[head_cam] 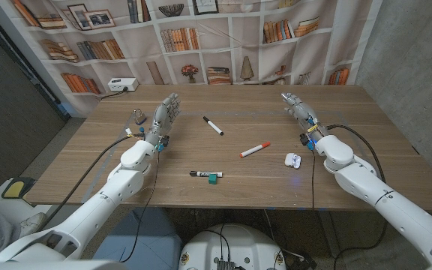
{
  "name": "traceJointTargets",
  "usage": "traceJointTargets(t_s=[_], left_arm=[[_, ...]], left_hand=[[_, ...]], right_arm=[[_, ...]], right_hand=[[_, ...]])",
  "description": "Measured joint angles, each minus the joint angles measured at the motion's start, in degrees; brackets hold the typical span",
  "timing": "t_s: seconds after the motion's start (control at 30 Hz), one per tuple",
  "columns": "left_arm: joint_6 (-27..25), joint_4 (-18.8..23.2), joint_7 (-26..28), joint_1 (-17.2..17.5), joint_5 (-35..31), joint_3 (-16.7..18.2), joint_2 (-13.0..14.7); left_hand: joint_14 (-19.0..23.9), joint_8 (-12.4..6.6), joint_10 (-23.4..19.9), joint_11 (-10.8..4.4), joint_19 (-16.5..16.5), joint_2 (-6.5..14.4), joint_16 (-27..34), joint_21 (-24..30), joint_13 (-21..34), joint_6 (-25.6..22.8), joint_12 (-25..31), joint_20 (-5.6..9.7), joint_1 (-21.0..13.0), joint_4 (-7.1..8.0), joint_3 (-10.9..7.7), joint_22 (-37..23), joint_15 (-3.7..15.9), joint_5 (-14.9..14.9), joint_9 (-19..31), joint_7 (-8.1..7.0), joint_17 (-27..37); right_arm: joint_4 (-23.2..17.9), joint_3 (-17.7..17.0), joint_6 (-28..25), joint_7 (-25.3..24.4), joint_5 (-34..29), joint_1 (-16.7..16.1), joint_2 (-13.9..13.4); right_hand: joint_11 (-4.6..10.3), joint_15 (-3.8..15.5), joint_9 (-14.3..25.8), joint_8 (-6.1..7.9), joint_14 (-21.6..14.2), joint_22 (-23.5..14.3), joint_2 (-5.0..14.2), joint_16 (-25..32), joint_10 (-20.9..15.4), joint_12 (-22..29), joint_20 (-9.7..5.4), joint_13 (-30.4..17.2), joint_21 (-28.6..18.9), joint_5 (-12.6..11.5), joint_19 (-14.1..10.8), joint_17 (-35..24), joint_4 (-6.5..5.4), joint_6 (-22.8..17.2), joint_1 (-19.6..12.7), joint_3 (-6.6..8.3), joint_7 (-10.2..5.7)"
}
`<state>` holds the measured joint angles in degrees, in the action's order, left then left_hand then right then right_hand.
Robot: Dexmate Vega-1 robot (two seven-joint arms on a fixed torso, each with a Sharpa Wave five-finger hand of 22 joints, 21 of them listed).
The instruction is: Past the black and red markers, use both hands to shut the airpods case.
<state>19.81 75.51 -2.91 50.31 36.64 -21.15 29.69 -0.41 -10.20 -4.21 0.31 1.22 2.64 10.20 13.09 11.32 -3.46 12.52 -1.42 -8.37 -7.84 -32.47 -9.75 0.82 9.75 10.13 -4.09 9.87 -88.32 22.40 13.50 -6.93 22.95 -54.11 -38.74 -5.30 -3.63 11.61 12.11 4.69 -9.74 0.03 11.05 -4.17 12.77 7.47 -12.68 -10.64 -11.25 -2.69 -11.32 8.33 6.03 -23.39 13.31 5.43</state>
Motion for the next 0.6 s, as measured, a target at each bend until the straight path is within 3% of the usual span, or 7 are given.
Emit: traceJointTargets(t_s=[0.23, 0.6], left_arm=[[0.0, 0.6, 0.1, 0.4, -0.1, 0.0, 0.3], [-0.6, 3.2, 0.7, 2.0, -0.4, 0.5, 2.1]], left_hand=[[0.0, 0.0, 0.0, 0.0, 0.3, 0.2, 0.0, 0.0, 0.0, 0.0, 0.0, 0.31, -0.2, 0.0, 0.0, 0.0, 0.0, 0.0, 0.0, 0.0, 0.0], [0.0, 0.0, 0.0, 0.0, 0.3, 0.2, 0.0, -0.4, 0.0, -0.2, 0.0, 0.31, -0.2, 0.01, 0.0, 0.0, 0.0, 0.0, 0.0, 0.21, 0.0]], right_arm=[[-1.6, -0.4, -0.2, -0.3, -1.9, -1.0, -1.9], [-4.2, -0.8, -1.6, -1.5, -5.0, -2.5, -4.4]], right_hand=[[-0.21, 0.02, 0.0, 0.0, 0.2, 0.0, -0.22, 0.0, -0.4, 0.4, 0.0, -0.3, 0.0, 0.0, 0.0, 0.0, 0.85, 0.0, -1.6, 0.21, 0.0], [-0.3, 0.02, 0.0, 0.0, 0.2, 0.0, -0.46, 0.0, -2.4, 1.4, 0.0, -0.5, 0.0, 0.0, 0.0, 0.0, 1.08, -0.2, -3.0, 0.45, 0.21]])
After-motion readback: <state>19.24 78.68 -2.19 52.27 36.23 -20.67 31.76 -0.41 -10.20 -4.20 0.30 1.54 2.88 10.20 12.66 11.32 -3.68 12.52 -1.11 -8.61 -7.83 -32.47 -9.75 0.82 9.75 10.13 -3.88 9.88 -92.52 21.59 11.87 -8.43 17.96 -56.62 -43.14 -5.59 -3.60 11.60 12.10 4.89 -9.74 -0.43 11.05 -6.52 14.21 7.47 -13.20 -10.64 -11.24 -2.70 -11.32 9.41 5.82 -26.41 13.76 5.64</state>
